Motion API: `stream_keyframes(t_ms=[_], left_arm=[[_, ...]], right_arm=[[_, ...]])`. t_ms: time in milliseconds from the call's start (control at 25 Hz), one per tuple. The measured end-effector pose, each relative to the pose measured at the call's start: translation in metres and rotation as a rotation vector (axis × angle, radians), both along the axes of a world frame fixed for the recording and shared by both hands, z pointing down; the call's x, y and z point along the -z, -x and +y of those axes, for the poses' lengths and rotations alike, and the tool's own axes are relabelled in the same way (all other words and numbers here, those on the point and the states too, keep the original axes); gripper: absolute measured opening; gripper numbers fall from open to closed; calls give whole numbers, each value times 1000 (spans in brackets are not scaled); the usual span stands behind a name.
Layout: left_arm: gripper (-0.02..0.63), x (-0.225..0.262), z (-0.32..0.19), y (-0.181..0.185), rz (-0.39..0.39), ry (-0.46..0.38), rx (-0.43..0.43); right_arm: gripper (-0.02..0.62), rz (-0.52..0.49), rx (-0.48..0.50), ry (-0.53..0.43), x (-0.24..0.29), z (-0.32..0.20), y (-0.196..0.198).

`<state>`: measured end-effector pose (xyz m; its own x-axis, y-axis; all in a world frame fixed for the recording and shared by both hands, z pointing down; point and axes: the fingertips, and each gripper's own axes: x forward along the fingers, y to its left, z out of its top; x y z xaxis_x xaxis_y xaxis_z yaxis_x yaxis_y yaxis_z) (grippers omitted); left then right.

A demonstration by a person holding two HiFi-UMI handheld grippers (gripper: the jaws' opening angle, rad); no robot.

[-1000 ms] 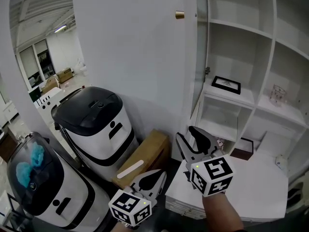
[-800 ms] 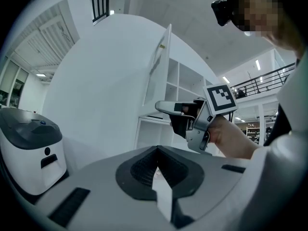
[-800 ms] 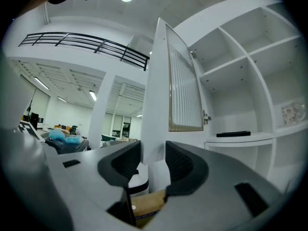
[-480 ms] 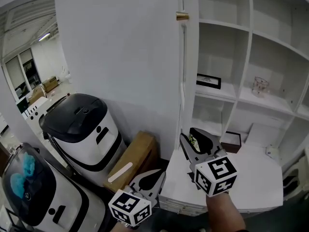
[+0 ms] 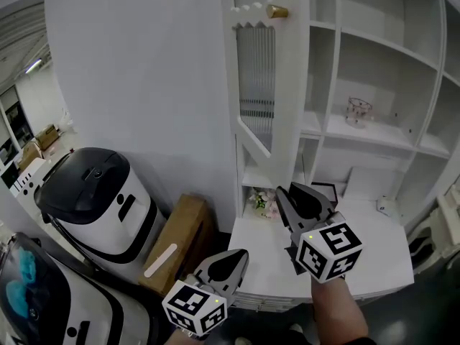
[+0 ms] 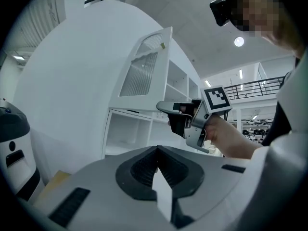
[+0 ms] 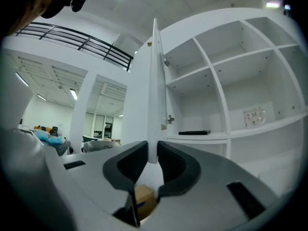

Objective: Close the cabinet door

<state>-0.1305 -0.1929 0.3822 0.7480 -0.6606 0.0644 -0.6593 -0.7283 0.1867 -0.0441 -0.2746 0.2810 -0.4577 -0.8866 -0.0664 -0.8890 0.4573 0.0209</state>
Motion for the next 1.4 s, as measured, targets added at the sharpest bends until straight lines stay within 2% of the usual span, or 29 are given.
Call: stream_keyframes(t_ms=[200, 480, 880, 1000, 1400], left_arm=[[3, 0, -3, -15, 3, 8, -28], [3, 7, -9, -34, 6, -7, -49], [3, 13, -29, -74, 13, -9, -34], [3, 10, -32, -78, 18, -7, -25], [3, 2, -58, -121, -3, 27, 15]], right_arm=[[58, -11, -77, 16, -1, -13, -40], [61, -11, -97, 33, -1, -28, -64], [74, -12, -67, 62, -3, -59, -103], [77, -6, -50, 61, -2, -63, -102], [97, 22, -69, 42, -1, -101, -145]])
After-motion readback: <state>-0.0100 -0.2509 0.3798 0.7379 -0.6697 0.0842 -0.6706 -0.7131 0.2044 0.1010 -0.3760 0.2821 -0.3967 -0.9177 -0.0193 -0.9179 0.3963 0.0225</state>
